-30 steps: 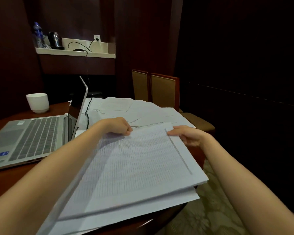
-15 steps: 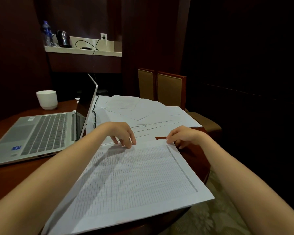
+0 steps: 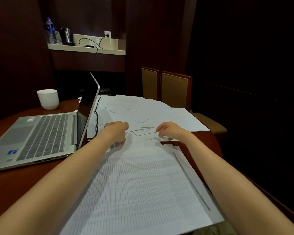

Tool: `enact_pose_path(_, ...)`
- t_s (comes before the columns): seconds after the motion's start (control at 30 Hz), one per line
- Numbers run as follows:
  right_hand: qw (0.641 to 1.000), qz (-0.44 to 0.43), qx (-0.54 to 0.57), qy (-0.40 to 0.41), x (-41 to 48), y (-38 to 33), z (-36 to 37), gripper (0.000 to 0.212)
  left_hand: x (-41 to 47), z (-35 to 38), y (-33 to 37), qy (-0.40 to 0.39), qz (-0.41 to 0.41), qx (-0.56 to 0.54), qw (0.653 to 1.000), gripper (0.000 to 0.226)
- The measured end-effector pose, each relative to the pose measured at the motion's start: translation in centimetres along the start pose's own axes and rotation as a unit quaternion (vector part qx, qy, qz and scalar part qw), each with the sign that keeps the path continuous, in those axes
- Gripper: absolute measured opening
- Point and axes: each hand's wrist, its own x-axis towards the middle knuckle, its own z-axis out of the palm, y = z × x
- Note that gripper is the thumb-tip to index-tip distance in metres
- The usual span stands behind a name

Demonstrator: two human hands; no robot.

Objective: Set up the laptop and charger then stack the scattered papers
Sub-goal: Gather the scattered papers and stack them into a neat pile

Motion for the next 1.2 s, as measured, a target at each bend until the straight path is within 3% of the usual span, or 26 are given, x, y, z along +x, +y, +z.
enact_pose_path(0.23, 0.990, -0.060, -0.124, 0.007, 4.0, -1.1, 2.0, 0.035, 3.4, 0.9, -0.1, 0.056, 0.030, 0.135, 0.989, 0.040)
enact_pose_path(0.4, 0.975, -0.071, -0.209, 0.017, 7.6, -2.2, 3.2, 0.038, 5.3, 0.7, -0.5, 0.048, 0.038, 0.152, 0.987, 0.048)
enact_pose_path(0.53, 0.966, -0.077, -0.243, 0.035, 10.3, -2.9, 4.1, 0.049, 6.0, 0.7, -1.4, -0.018, 0.023, 0.068, 0.997, 0.070)
enact_pose_path(0.67, 0.957, -0.055, -0.284, 0.031, 12.4, -3.4, 4.4, 0.061, 6.6, 2.7, -2.3, -0.073, -0.006, -0.111, 0.991, 0.066)
enact_pose_path(0.8, 0.932, -0.050, -0.358, 0.014, 14.0, -4.3, 3.2, 0.051, 7.4, 2.6, -3.2, -0.102, -0.008, -0.108, 0.989, 0.075)
enact_pose_path(0.97, 0.941, -0.026, -0.336, -0.022, 15.2, -5.1, 2.8, 0.033, 8.5, 0.9, -3.0, -0.163, -0.006, -0.059, 0.985, 0.083)
enact_pose_path(1.07, 0.936, -0.035, -0.350, 0.009, 15.5, -5.0, 3.0, 0.028, 8.9, 0.3, -2.6, -0.172, -0.003, -0.055, 0.984, 0.081)
enact_pose_path(1.2, 0.898, -0.069, -0.426, 0.081, 15.9, -3.7, 4.2, 0.026, 9.0, 0.4, -2.4, -0.158, 0.003, -0.040, 0.987, 0.074)
